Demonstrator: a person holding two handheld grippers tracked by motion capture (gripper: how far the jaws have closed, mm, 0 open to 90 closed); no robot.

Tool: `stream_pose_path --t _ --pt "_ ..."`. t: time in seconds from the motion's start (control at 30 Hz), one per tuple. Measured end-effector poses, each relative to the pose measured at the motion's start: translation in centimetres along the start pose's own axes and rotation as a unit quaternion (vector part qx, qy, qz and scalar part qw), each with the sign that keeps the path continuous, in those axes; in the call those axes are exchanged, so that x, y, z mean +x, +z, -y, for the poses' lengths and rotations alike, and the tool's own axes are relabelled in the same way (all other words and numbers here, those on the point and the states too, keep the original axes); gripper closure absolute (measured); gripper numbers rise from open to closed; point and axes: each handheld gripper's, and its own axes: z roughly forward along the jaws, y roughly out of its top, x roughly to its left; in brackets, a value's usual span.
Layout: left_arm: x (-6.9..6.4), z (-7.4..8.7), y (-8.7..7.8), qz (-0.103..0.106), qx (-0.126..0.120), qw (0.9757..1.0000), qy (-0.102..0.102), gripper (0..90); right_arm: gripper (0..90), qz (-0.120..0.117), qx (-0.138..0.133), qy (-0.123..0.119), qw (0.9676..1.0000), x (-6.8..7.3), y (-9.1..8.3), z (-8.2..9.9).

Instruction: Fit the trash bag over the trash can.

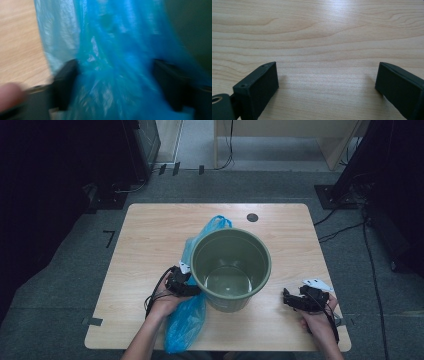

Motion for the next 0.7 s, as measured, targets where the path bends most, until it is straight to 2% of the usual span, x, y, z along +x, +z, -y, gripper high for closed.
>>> stream_pose_path --t 0.03,0.1,0.13,0.17,0.2,0.27,0.33,0.37,0.4,0.43,0.5,0.53,0.6,0.63,0.7 --pt "-0.1 0.0 -0.1 0.002 -0.001 1.0 0.002 50.0 4.4 0.0 0.0 -0.001 1.0 0.0 0.0 0.0" --pt "-0.1 0.0 -0.2 -0.003 -0.001 1.0 -0.002 68.0 4.5 -0.001 0.0 -0.002 1.0 0.0 0.0 0.0" --pt "0.0 0.0 -0.2 -0.004 -0.006 1.0 -0.006 80.5 4.5 -0.002 0.0 -0.003 1.0 0.0 0.0 0.0" --pt "0.1 0.1 -0.2 -0.004 -0.007 0.9999 -0.011 80.5 4.5 -0.002 0.0 -0.003 1.0 0.0 0.0 0.0" --pt "0.3 0.2 -0.3 -0.004 -0.008 0.9998 -0.018 85.6 4.5 -0.003 0.0 -0.004 1.0 0.0 -0.1 0.0" --pt "0.9 0.3 -0.5 -0.008 -0.016 0.9995 -0.027 88.7 4.4 -0.004 0.001 -0.005 1.0 0.0 -0.1 0.1" --pt "1.5 0.4 -1.0 -0.007 -0.032 0.9985 -0.045 89.6 3.3 -0.007 0.002 -0.007 1.0 0.0 0.0 0.0" --pt "2.1 0.2 -1.8 -0.013 -0.054 0.9969 -0.057 89.7 2.8 -0.007 0.002 -0.007 0.9999 0.0 0.0 0.0" --pt "2.1 0.2 -1.8 -0.013 -0.054 0.9969 -0.057 89.8 2.8 -0.007 0.002 -0.007 0.9999 0.0 0.0 0.0" --pt "2.3 0.0 -2.3 -0.013 -0.065 0.9956 -0.066 89.8 2.5 -0.007 0.003 -0.008 0.9999 0.0 0.0 0.0" --pt "2.9 -0.3 -3.4 -0.017 -0.093 0.9915 -0.089 89.9 1.7 -0.009 0.004 -0.008 0.9999 0.1 0.0 0.0" --pt "3.3 -0.5 -4.4 -0.034 -0.122 0.987 -0.099 89.9 1.2 -0.01 0.005 -0.011 0.9999 0.1 0.0 0.0" --pt "3.7 -0.7 -5.2 -0.042 -0.15 0.9816 -0.11 89.9 1.1 -0.01 0.005 -0.012 0.9999 0.1 0.0 0.0" --pt "3.7 -0.7 -5.2 -0.042 -0.15 0.9816 -0.11 90.0 1.1 -0.011 0.005 -0.012 0.9999 0.2 0.0 0.1" --pt "4.1 -0.9 -5.9 -0.049 -0.175 0.9761 -0.119 90.0 1.1 -0.011 0.005 -0.013 0.9998 0.2 0.0 0.1"
